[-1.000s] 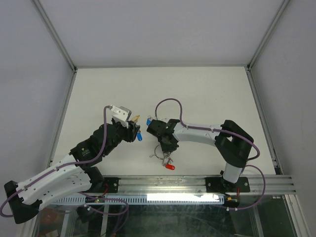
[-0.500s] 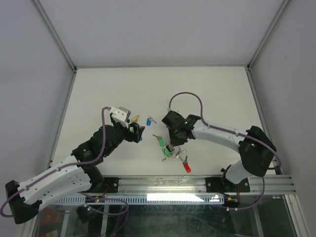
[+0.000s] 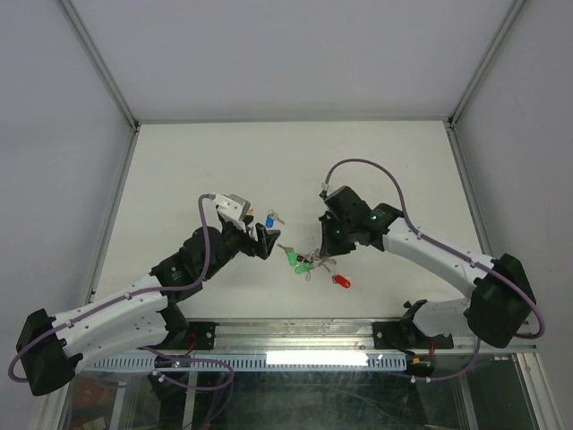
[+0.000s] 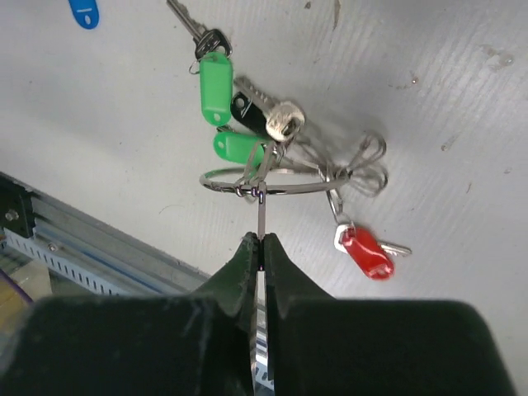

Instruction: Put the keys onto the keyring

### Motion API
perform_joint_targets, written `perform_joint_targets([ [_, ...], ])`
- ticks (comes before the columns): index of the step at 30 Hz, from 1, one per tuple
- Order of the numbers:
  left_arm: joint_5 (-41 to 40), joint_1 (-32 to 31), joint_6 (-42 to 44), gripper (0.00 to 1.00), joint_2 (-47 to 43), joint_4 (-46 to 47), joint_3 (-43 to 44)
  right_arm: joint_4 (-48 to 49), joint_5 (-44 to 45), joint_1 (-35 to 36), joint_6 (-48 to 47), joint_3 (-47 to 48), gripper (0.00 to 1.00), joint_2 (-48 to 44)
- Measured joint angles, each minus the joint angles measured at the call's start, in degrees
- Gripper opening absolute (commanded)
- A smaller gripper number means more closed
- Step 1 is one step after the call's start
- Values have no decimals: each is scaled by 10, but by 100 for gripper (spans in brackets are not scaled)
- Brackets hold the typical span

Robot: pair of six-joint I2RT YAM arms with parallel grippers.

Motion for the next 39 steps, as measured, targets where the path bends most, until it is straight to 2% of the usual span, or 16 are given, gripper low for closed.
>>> perform_joint_targets([
  [7, 40, 0, 38, 91, 25, 113, -4, -56, -38, -30, -59, 53, 0, -54],
  [13, 91, 0, 66, 95, 59, 164, 1, -110, -63, -43, -111, 125, 0, -66],
  [19, 136, -12, 100, 94, 60, 211, 1, -174, -76, -45, -163, 183, 0, -66],
  [28, 115, -133, 272, 89, 63, 266, 1, -249, -104, -46, -208, 258, 0, -59],
  [34, 108, -155, 367, 83, 95, 320, 0, -271, -133, -46, -218, 280, 0, -51],
  [39, 108, -162, 412, 80, 123, 345, 0, -283, -150, -46, -223, 288, 0, -46],
])
